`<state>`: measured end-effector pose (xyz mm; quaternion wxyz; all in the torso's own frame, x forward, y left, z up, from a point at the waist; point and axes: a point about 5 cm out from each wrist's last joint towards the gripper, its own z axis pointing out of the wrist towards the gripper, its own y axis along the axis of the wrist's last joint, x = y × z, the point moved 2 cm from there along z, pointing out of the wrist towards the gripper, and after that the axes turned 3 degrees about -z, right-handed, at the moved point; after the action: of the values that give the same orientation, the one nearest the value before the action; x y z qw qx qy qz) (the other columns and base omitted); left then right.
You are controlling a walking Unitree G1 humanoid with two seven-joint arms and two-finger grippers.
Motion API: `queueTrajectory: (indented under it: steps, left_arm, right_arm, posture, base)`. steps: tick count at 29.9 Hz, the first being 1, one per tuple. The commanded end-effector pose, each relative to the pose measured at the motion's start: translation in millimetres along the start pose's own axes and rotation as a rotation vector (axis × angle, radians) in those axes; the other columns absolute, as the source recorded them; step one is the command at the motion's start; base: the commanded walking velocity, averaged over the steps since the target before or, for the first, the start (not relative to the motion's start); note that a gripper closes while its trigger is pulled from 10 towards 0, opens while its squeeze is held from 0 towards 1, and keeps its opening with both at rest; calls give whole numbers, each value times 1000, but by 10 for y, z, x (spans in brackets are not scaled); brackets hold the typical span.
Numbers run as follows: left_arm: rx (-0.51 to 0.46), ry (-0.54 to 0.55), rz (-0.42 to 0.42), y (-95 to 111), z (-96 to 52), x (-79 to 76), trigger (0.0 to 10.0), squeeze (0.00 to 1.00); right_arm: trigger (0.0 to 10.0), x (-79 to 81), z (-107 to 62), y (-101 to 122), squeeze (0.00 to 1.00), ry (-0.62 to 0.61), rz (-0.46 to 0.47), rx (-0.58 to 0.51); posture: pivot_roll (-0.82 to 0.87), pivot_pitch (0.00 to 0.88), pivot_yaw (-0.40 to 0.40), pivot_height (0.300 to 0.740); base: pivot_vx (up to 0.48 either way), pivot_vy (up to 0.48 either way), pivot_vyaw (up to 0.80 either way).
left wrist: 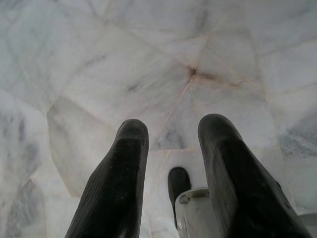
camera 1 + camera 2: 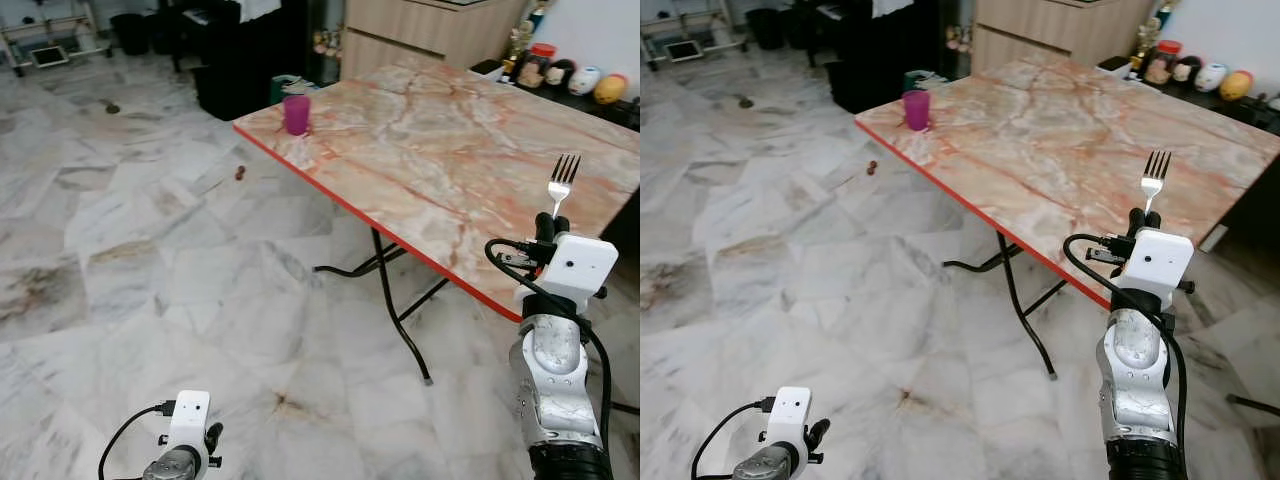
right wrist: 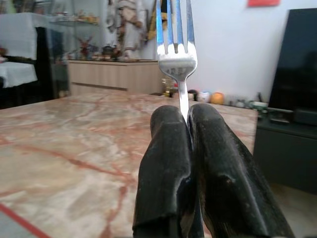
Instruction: Setting the table
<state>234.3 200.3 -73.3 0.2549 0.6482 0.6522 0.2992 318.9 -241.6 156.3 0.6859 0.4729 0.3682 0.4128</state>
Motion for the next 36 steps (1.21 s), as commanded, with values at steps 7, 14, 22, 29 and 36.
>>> queueTrajectory:
  steps: [7,14,22,29,36]
  left_arm:
    - [6,-6,69,-26,-7,-5,10000,0]
    - [11,-11,53,-41,-9,-18,10000,0]
    - [16,-19,52,-36,-2,-64,10000,0]
    - [15,-30,52,-18,6,-92,10000,0]
    - [17,-34,61,-1,13,-94,10000,0]
  right_arm:
    - [10000,-3,24,11,0,-2,4,-6]
    - [10000,-22,40,32,0,-5,2,-15]
    - [10000,-32,115,84,0,-9,2,-34]
    - [10000,-7,82,63,0,-10,10,-35]
    - [10000,19,87,77,0,-8,20,-41]
  posture:
    - [66,0,-43,740]
    - [57,0,-46,740]
    - [41,0,-52,740]
    - [15,0,-38,740]
    - [18,0,-45,740]
  base:
    - [0,-206,-779]
    - [0,-101,-775]
    - [0,0,-775]
    - [0,0,-775]
    - [0,0,-775]
